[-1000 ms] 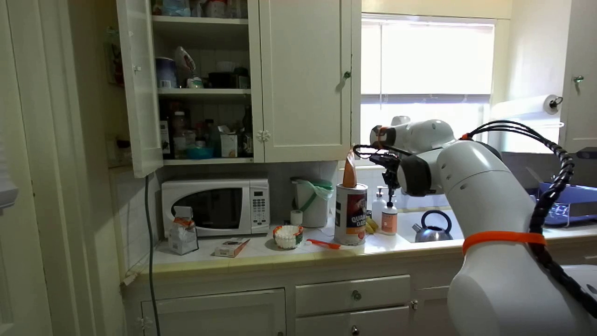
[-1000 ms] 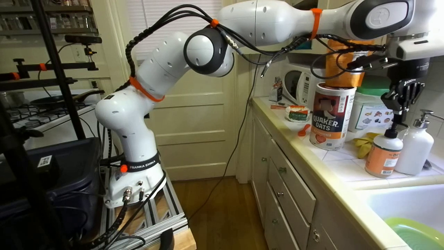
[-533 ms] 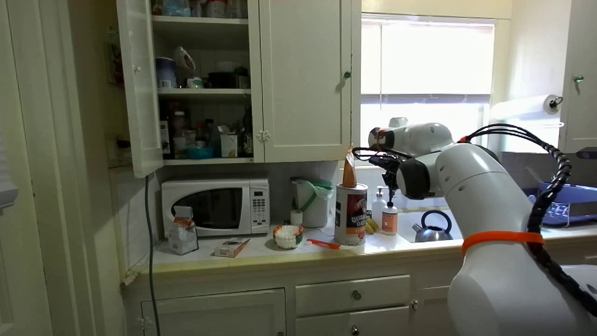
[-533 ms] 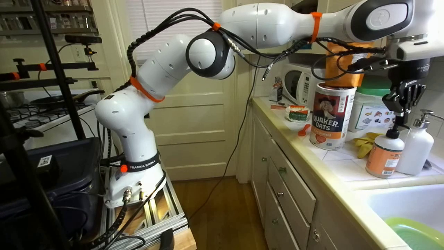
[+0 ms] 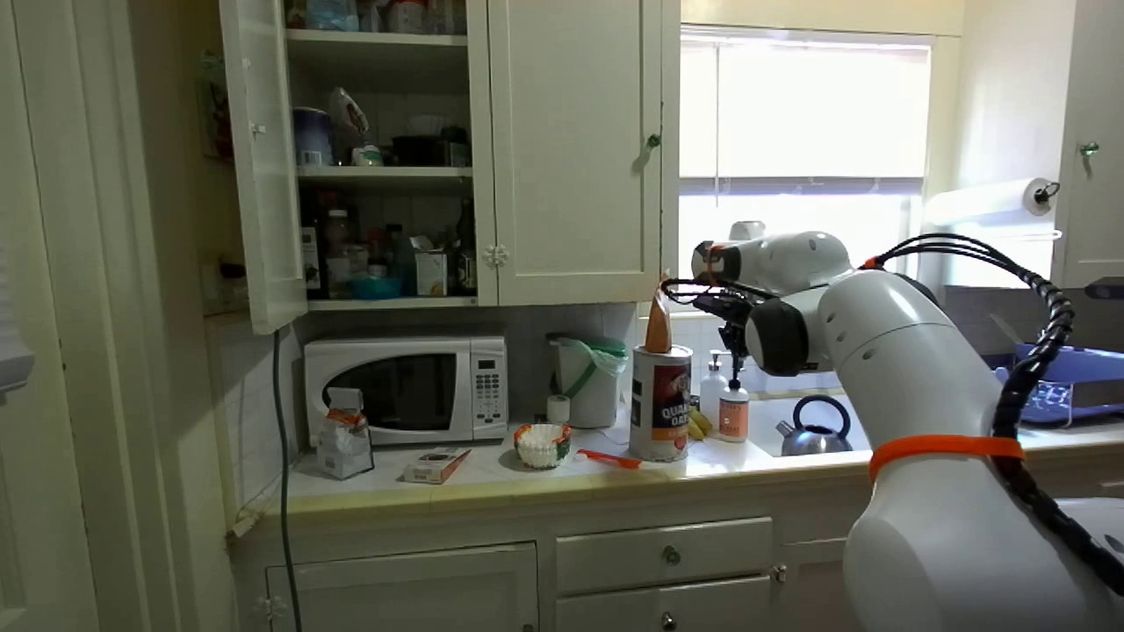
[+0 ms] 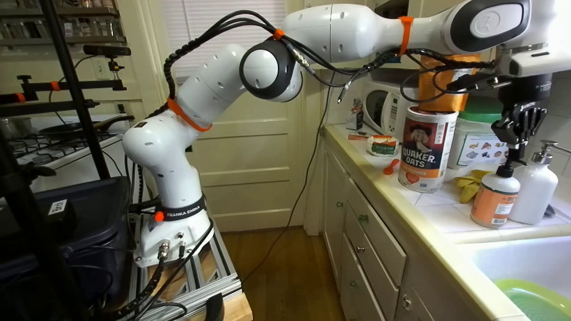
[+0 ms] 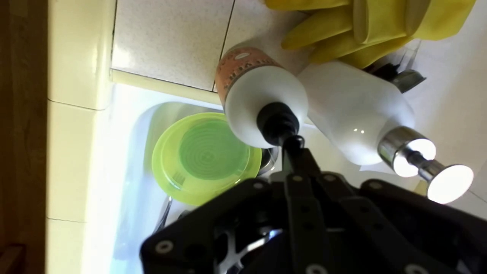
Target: Move the pump bottle with the orange label to the right then press down on the bottle.
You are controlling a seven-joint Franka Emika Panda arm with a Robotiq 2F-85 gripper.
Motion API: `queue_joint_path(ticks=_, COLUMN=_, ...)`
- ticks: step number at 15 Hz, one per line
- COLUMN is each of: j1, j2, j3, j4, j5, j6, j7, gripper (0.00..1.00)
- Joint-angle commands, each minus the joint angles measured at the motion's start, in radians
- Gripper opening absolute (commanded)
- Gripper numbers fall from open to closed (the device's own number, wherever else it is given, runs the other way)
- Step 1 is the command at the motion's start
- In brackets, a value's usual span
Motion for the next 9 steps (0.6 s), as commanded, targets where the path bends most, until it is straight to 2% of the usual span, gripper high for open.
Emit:
queue_joint_path(ticks=1, j1=-0.005, j2=0.022, j3=0.006, j4=0.012, j5=0.004, j6=-0.045, j7=0.0, gripper=0.0)
queue_joint_path(ticks=9, j1=-0.016, j2=-0.017, j3=0.027, j4=0.006, j5=0.034, j6=-0.053, j7=-0.018, gripper=0.0)
